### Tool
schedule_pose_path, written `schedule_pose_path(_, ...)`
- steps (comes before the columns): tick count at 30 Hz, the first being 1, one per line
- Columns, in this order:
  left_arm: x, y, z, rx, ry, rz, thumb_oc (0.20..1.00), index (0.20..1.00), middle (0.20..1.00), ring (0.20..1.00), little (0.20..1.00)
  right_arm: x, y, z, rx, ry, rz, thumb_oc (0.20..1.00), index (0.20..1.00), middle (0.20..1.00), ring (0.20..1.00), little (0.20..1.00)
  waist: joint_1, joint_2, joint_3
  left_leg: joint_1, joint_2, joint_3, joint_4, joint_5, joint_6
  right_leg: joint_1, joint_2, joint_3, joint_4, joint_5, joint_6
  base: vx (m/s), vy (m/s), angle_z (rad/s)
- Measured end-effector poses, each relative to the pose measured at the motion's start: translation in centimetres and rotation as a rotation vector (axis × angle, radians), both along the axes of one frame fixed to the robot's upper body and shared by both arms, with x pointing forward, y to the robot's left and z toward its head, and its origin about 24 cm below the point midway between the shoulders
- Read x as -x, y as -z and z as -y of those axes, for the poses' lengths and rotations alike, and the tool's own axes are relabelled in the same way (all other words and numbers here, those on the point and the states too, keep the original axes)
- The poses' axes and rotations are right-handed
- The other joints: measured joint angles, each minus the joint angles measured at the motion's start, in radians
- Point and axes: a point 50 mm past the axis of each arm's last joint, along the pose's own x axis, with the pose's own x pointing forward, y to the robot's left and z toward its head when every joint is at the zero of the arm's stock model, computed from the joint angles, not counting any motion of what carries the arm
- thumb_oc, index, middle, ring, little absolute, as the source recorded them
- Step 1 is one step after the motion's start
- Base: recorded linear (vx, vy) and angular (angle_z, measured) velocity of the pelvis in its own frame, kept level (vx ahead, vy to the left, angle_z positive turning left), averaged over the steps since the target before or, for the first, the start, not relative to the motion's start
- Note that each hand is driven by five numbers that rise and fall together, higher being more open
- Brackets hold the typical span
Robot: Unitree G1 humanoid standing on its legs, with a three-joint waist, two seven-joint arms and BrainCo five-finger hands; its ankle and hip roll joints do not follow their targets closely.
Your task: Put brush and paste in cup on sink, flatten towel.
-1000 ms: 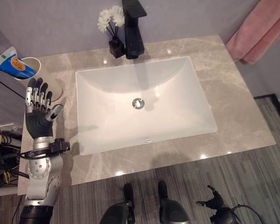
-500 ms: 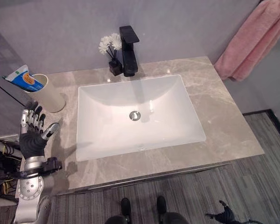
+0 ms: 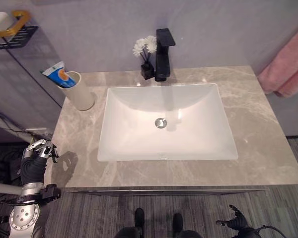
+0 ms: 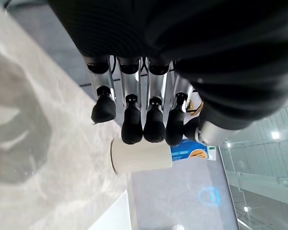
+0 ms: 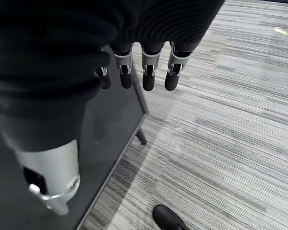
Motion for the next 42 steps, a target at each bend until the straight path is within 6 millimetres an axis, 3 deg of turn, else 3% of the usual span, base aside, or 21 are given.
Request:
schedule_pose_path(10,-0.5,-0.4,-0.2,-0.028,0.016,-0.032,0.2,0.2,0.2,0.2,0.2,-1.0,-0.4,0.6,0.022,-0.017,0.004,1.0,1.0,1.0,1.0,1.0,0.02,0.002,-0.001,-0.026,0.0,-0.072,0.004,0.023,-0.008,0.001,0.007,-0.061,0.0,-0.016,-0.008,0.0,-0.01,0.21)
schedule_pose_path(17,-1.4,-0.8,-1.0,-0.064,0.036,-0.067,0.2,0.2,0.2,0.2,0.2,-1.9,-0.6,0.5,0.025,-0.065,-0.011,1.0,1.0,1.0,1.0,1.0,0.022,0.007,0.011,-0.037,0.005,-0.075,0.004,0.029,-0.014,-0.01,0.013,-0.063,0.0,-0.016,-0.009,-0.01,-0.003,0.02)
schedule_pose_path(25,-4.6,-1.6,-0.8,-0.115,0.104,-0.075,0.2,0.2,0.2,0.2,0.2,-1.5,-0.5,1.2,0.031,-0.038,-0.045,1.0,1.0,1.0,1.0,1.0,0.031,0.019,0.039,-0.052,0.001,-0.117,0.004,0.042,-0.019,-0.006,0.014,-0.098,0.0,-0.017,-0.009,0.01,-0.01,0.14)
schedule_pose_path(30,-6.3,-0.4,-1.4,-0.102,0.081,-0.142,0.2,0.2,0.2,0.2,0.2,-1.1,-0.2,1.0,0.022,-0.032,-0.054,1.0,1.0,1.0,1.0,1.0,0.023,0.017,0.045,-0.044,0.001,-0.117,0.004,0.043,-0.019,0.002,0.014,-0.098,0.0,-0.018,-0.008,0.02,0.017,0.0)
schedule_pose_path(37,-6.0,-0.2,-1.6,-0.103,0.069,-0.15,0.2,0.2,0.2,0.2,0.2,-0.6,0.1,0.8,0.014,-0.026,-0.07,1.0,1.0,1.0,1.0,1.0,0.012,0.005,0.053,-0.036,0.004,-0.098,0.003,0.042,-0.019,0.004,0.014,-0.085,0.0,-0.017,-0.009,0.02,0.022,-0.06)
schedule_pose_path(42,-5.2,-1.3,-3.4,-0.122,-0.02,-0.121,0.2,0.2,0.2,0.2,0.2,-2.1,-0.3,-0.1,0.001,-0.069,-0.028,1.0,1.0,1.0,1.0,1.0,-0.005,-0.02,0.066,-0.042,0.013,-0.04,0.003,0.035,-0.013,-0.032,0.016,-0.021,0.0,-0.002,-0.013,-0.01,0.004,-0.33)
